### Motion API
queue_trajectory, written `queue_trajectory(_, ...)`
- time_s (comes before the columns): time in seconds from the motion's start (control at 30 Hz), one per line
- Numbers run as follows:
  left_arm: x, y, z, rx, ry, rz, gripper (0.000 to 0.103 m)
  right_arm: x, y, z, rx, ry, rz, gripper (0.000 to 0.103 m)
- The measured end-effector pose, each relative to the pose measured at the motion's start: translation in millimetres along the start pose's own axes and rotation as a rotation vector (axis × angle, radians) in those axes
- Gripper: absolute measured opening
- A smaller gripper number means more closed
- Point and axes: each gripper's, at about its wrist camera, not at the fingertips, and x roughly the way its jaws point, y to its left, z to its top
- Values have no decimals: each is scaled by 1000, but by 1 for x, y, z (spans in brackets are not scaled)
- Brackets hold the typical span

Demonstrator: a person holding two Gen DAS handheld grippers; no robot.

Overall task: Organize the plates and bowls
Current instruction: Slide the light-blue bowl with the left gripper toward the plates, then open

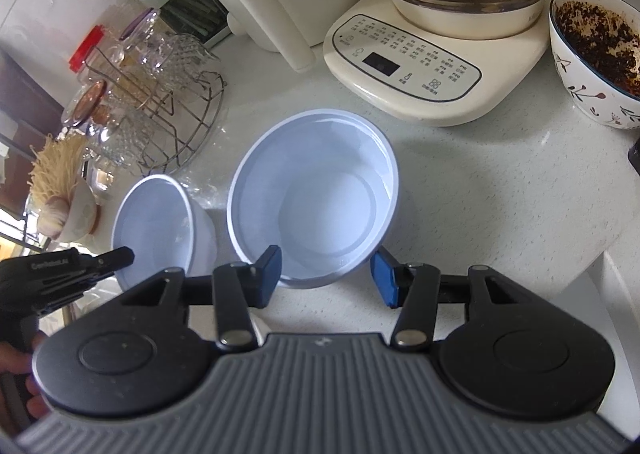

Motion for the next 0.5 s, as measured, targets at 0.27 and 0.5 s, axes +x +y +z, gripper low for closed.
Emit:
queue_trajectory(0.27, -15, 28, -5, -26, -2, 7, 6, -4, 6, -7, 6, -19, -21, 52)
queue_trajectory(0.5, -32, 50, -16, -33, 24, 6, 6, -9, 11, -9, 50, -58, -54, 53)
